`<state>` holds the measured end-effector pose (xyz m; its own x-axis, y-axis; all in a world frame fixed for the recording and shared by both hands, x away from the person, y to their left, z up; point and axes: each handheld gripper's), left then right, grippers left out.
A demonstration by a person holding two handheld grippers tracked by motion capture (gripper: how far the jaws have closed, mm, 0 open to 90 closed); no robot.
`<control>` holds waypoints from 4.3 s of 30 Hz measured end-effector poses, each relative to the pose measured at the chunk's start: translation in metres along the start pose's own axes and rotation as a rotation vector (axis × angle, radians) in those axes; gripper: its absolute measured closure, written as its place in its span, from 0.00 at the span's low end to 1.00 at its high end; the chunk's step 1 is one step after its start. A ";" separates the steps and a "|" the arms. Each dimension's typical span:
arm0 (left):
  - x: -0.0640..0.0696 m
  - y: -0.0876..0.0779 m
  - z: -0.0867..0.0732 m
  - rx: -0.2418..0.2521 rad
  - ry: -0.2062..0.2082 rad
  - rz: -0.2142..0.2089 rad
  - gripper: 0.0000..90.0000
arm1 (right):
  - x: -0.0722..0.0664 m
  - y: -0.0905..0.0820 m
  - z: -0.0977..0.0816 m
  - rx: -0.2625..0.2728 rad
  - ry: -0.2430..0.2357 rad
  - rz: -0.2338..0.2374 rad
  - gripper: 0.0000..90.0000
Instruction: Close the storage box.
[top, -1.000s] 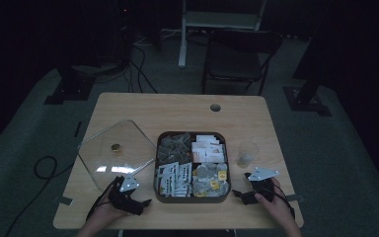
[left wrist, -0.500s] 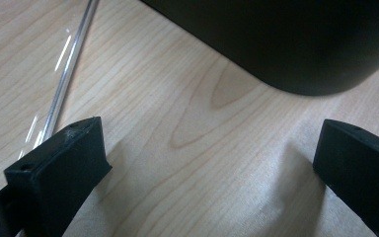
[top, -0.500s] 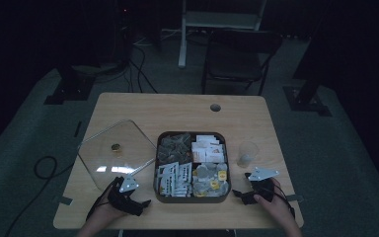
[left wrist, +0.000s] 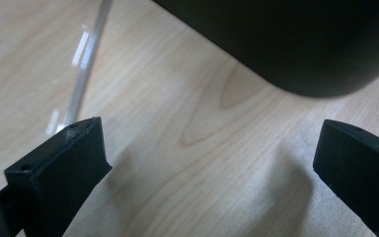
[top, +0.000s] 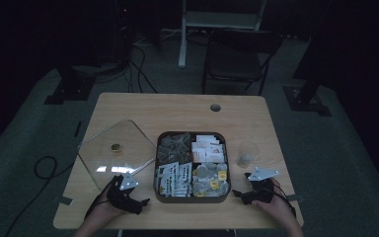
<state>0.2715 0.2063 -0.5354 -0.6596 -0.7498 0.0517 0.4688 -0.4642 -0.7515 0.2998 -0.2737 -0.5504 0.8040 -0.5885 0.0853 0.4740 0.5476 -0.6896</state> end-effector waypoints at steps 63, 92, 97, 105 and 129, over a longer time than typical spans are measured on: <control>-0.128 0.014 0.034 0.209 -0.407 0.330 0.18 | 0.000 0.000 0.000 0.000 -0.002 0.000 0.14; -0.130 0.021 0.039 0.159 -0.438 0.392 0.66 | 0.000 0.000 0.000 0.000 -0.002 -0.001 0.14; -0.132 0.010 0.041 0.183 -0.450 0.393 0.66 | 0.000 0.000 0.000 0.001 -0.001 -0.001 0.14; -0.127 -0.018 0.057 0.226 -0.427 0.396 0.66 | 0.000 0.000 0.000 0.000 -0.001 -0.001 0.14; -0.083 -0.030 0.099 0.262 -0.281 0.235 0.66 | 0.000 0.000 0.000 0.001 -0.001 -0.001 0.14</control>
<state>0.3701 0.2363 -0.4520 -0.3493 -0.9313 0.1029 0.7439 -0.3424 -0.5739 0.2999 -0.2738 -0.5504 0.8040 -0.5883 0.0867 0.4749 0.5474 -0.6891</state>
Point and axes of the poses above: each handheld gripper's, and its own axes: y roughly forward along the jaws, z roughly out of its top, x roughly to its right, and after that the axes turned 7 degrees about -y, right-handed
